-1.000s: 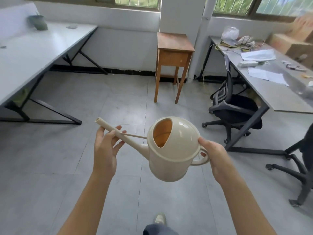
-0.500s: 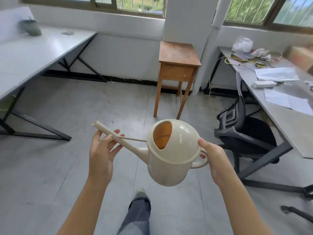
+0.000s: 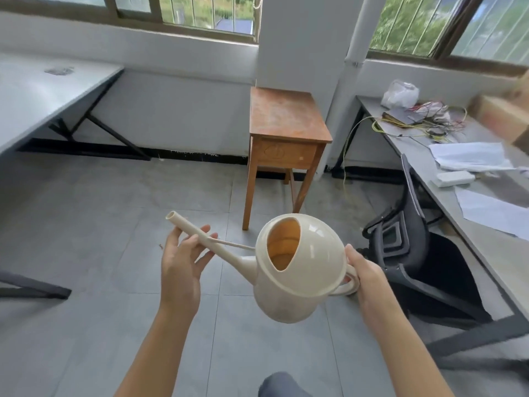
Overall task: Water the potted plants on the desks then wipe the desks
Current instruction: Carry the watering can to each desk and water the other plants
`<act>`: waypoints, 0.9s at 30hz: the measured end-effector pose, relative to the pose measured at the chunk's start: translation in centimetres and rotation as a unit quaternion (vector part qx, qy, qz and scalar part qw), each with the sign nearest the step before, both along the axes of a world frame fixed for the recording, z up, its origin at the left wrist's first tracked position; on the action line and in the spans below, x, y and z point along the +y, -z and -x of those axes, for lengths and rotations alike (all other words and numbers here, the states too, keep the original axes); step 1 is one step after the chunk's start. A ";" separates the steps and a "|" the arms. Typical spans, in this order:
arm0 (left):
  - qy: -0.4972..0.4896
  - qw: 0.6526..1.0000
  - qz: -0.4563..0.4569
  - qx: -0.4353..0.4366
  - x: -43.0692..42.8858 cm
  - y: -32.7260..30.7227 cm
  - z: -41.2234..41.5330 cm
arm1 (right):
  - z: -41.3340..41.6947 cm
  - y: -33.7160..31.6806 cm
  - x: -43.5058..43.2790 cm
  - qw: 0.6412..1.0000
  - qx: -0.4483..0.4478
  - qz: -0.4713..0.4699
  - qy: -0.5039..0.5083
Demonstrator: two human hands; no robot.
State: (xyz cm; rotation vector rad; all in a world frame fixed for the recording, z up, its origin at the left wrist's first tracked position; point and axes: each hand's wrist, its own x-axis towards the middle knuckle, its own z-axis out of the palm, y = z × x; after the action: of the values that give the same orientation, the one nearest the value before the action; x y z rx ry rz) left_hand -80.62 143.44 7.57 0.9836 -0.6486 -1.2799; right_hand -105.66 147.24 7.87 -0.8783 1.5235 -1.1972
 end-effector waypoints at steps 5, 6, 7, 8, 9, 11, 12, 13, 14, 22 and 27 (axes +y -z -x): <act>-0.005 1.000 -0.016 -0.024 -7.9 0.9 2.7 | 2.7 0.7 -9.1 1.000 0.011 -0.001 -0.004; -0.008 0.999 -0.020 -0.028 -9.6 1.2 3.3 | 3.3 0.8 -10.9 1.000 0.009 0.003 -0.008; -0.012 0.999 -0.022 -0.029 -11.2 1.3 4.0 | 3.9 1.0 -12.8 1.000 0.007 0.009 -0.011; -0.016 0.999 -0.025 -0.029 -13.0 1.4 4.7 | 4.6 1.1 -14.7 1.000 0.006 0.014 -0.014; -0.020 0.999 -0.027 -0.029 -14.7 1.4 5.4 | 5.2 1.0 -16.6 1.000 0.003 0.018 -0.019; -0.027 0.999 -0.021 -0.032 -18.5 1.3 6.9 | 6.6 0.8 -20.5 1.000 -0.006 0.020 -0.021; -0.030 0.999 -0.019 -0.036 -20.4 1.2 7.6 | 7.3 0.7 -22.4 0.999 -0.011 0.018 -0.025; -0.036 0.998 -0.019 -0.037 -22.2 1.0 8.4 | 7.9 0.5 -24.2 0.999 -0.014 0.017 -0.032; -0.043 0.998 -0.018 -0.035 -24.0 0.9 9.1 | 8.7 0.3 -26.1 0.999 -0.012 0.020 -0.041; -0.061 0.997 -0.041 -0.029 -36.4 1.0 13.7 | 12.7 0.7 -39.2 0.999 -0.026 0.016 -0.041; -0.037 0.997 -0.049 -0.036 -44.9 2.6 14.9 | 14.0 2.2 -47.1 1.000 -0.017 -0.001 -0.026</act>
State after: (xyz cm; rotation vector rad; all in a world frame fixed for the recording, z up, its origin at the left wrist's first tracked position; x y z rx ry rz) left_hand -95.49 98.54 4.99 1.1300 -0.6036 -1.2238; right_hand -119.66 100.09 5.64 -0.8859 1.4658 -1.1673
